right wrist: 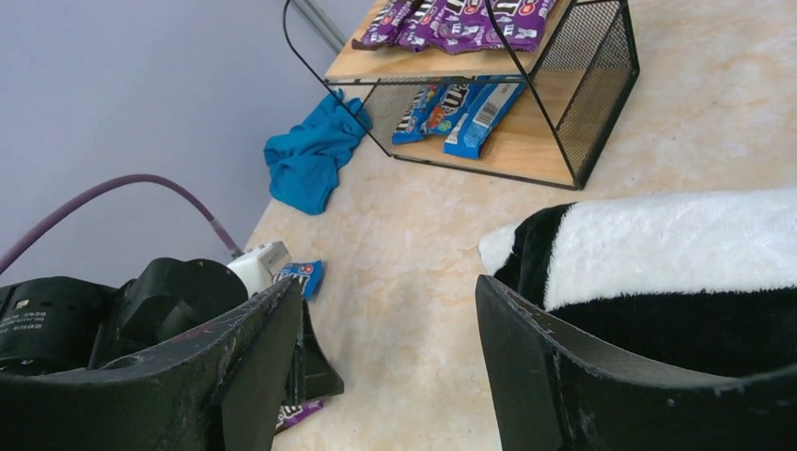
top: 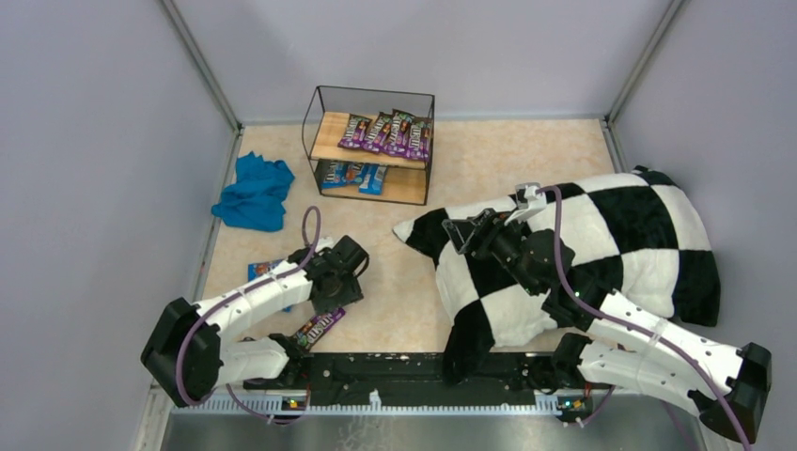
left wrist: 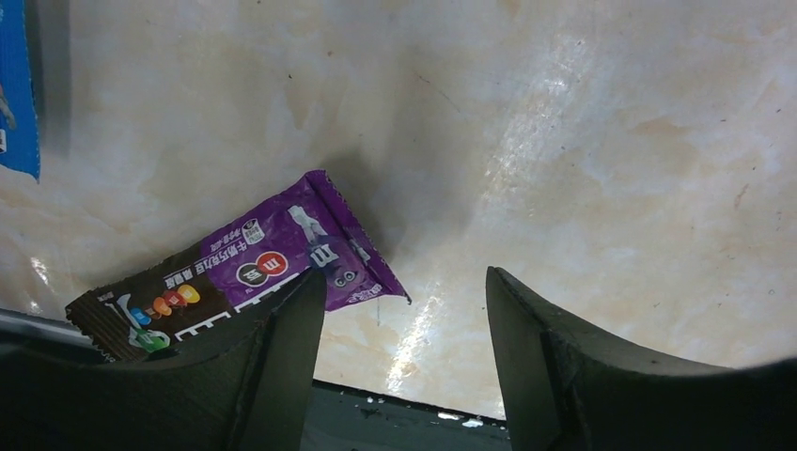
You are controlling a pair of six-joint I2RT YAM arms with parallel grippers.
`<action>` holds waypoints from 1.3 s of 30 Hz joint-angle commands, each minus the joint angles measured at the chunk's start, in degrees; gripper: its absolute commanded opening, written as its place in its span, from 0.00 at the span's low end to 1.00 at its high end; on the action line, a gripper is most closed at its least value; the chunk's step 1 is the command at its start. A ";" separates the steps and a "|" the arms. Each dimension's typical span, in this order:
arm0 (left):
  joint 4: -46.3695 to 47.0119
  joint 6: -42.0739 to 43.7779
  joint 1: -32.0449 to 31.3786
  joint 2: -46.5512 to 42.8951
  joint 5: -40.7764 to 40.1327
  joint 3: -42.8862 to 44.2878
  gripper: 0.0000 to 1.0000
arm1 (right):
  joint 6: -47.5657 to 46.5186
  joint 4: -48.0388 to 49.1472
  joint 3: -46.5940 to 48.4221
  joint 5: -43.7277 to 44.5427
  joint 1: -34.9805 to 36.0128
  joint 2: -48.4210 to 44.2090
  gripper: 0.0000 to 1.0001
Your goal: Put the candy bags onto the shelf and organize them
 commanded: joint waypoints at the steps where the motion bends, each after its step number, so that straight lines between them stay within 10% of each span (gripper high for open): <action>1: 4.35 -1.94 -0.18 1.61 -0.86 -1.00 0.71 | -0.09 1.11 0.91 -0.04 -0.39 0.92 0.68; 17: 21.28 1.99 -0.03 14.54 2.94 0.91 0.74 | -1.29 -0.68 0.71 2.10 -0.37 -0.89 0.69; 27: 27.01 10.32 3.23 28.73 13.24 21.26 0.77 | -2.59 -3.28 1.95 3.05 -0.35 -2.02 0.69; 39: 28.53 19.23 11.14 9.61 20.46 8.63 0.98 | -1.74 -3.08 0.74 3.00 -0.38 -3.44 0.69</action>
